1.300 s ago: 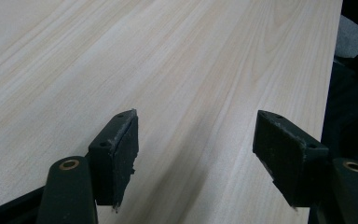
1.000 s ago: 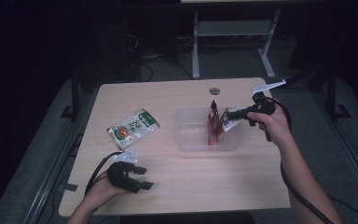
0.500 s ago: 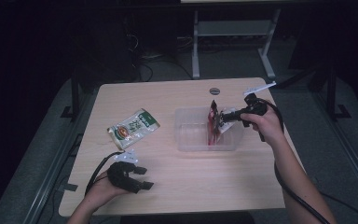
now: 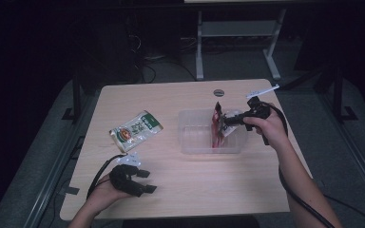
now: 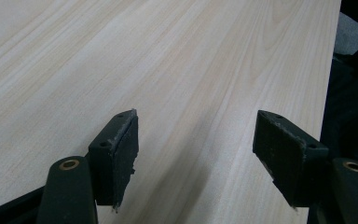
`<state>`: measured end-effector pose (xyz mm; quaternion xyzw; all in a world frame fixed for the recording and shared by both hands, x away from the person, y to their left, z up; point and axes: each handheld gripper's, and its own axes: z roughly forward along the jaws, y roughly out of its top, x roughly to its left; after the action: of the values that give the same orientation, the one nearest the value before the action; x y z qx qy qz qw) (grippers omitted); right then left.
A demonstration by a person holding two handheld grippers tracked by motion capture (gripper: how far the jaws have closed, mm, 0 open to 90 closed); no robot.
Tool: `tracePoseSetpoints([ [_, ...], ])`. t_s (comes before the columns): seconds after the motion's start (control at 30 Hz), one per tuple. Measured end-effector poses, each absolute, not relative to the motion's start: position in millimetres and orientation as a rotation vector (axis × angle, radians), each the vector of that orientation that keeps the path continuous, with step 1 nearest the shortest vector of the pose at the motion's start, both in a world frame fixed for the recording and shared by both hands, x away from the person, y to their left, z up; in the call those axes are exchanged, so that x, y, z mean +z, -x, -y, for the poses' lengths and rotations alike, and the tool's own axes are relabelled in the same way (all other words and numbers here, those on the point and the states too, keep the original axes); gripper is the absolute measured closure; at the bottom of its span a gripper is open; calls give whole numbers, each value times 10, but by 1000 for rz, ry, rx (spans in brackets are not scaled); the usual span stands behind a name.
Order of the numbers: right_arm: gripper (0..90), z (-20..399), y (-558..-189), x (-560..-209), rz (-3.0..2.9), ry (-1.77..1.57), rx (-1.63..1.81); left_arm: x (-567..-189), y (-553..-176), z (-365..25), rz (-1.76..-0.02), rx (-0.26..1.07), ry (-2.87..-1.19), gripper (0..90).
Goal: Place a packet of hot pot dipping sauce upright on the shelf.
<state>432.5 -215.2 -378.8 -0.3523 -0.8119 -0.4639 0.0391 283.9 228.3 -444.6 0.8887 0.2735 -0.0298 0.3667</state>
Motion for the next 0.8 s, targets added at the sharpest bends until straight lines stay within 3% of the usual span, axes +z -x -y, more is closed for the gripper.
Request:
tracePoseSetpoints([
  [0.23, 733, 2214, -4249, -3751, 2512, 1066, -1426, -4448, -2844, -2284, -701, -79, -2284, 308],
  [0.8, 704, 2410, -3974, -3464, 2537, 1040, -1516, -4446, -2843, -2280, -704, -75, -2285, 308],
])
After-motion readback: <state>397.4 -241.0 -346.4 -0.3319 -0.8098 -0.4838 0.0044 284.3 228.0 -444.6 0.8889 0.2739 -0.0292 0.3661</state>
